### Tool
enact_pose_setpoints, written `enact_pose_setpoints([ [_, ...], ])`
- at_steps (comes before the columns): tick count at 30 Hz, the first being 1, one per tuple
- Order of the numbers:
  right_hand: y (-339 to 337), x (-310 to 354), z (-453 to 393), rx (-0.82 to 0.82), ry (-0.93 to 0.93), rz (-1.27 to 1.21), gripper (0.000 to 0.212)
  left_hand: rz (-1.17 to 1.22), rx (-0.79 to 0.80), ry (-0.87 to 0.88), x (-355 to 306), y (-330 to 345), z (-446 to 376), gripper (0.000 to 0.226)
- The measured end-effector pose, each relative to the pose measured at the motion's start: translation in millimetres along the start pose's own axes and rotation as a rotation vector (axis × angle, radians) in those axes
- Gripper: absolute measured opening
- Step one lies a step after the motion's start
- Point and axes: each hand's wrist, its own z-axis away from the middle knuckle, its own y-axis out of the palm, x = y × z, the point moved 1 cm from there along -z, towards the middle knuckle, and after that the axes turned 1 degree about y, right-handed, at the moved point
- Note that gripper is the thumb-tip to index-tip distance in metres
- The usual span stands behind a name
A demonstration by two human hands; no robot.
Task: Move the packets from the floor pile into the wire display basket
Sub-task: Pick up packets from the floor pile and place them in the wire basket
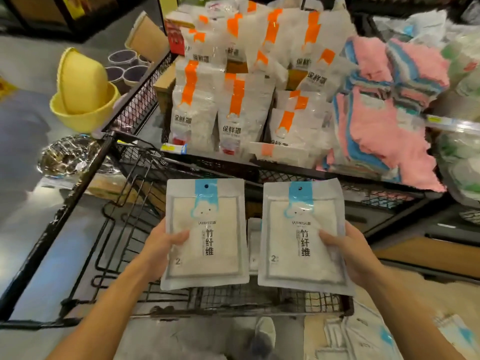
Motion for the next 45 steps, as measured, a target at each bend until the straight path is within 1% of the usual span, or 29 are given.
enact_pose_setpoints([
  [3, 2, -13, -38, 0.024, 0.05, 0.037, 0.031, -0.016, -0.047, -0.031, 20, 4, -29, 0.038],
  [6, 6, -39, -76, -0.013, 0.111, 0.074, 0.03, -0.018, -0.096, -0.072, 46, 3, -62, 0.038],
  [10, 9, -92, -131, -0.08, 0.181, 0.138, 0.033, -0.032, -0.098, -0.145, 88, -4, -120, 0.039],
  [13, 15, -140, -171, -0.093, 0.263, 0.184, 0.033, -0.091, -0.102, -0.206, 123, -13, -168, 0.039],
  [15, 19, -168, -195, -0.132, 0.293, 0.205, 0.034, -0.111, -0.107, -0.242, 145, -16, -195, 0.041],
  [17, 22, -194, -216, -0.179, 0.3, 0.224, 0.031, -0.151, -0.108, -0.272, 169, -18, -221, 0.041],
  [20, 26, -223, -243, -0.204, 0.326, 0.24, 0.023, -0.194, -0.14, -0.28, 201, -18, -255, 0.033],
  [22, 26, -240, -260, -0.193, 0.364, 0.266, 0.021, -0.239, -0.162, -0.292, 223, -16, -275, 0.036],
  [25, 27, -258, -277, -0.133, 0.388, 0.293, 0.022, -0.314, -0.119, -0.335, 245, -12, -299, 0.037],
  [26, 27, -261, -280, -0.135, 0.393, 0.305, 0.021, -0.353, -0.127, -0.336, 252, -11, -306, 0.043],
  [27, 29, -264, -282, -0.144, 0.395, 0.322, 0.021, -0.412, -0.142, -0.329, 258, -9, -313, 0.056],
  [28, 32, -266, -282, -0.151, 0.385, 0.337, 0.02, -0.49, -0.151, -0.319, 259, -7, -316, 0.064],
  [29, 34, -269, -282, -0.163, 0.357, 0.371, 0.018, -0.56, -0.164, -0.314, 258, -3, -316, 0.061],
  [31, 38, -277, -283, -0.25, 0.248, 0.5, 0.015, -0.652, -0.186, -0.273, 265, 0, -317, 0.055],
  [34, 41, -291, -286, -0.353, 0.146, 0.704, 0.02, -0.685, -0.237, -0.104, 272, 5, -314, 0.06],
  [36, 38, -304, -289, -0.409, 0.14, 0.759, 0.032, -0.706, -0.266, 0.02, 281, 4, -316, 0.067],
  [37, 38, -309, -290, -0.423, 0.15, 0.766, 0.041, -0.758, -0.266, 0.082, 285, 4, -318, 0.07],
  [38, 39, -313, -290, -0.436, 0.149, 0.782, 0.048, -0.847, -0.256, 0.104, 290, 4, -321, 0.068],
  [40, 44, -318, -290, -0.454, 0.139, 0.896, 0.055, -1.007, -0.229, 0.078, 300, 4, -324, 0.056],
  [42, 49, -319, -289, -0.499, 0.127, 1.056, 0.062, -1.102, -0.219, 0.082, 308, 7, -326, 0.05],
  [44, 54, -315, -286, -0.548, 0.16, 1.212, 0.071, -1.248, -0.197, 0.089, 312, 13, -324, 0.053],
  [45, 56, -313, -286, -0.546, 0.169, 1.288, 0.074, -1.313, -0.175, 0.077, 312, 16, -323, 0.057],
])
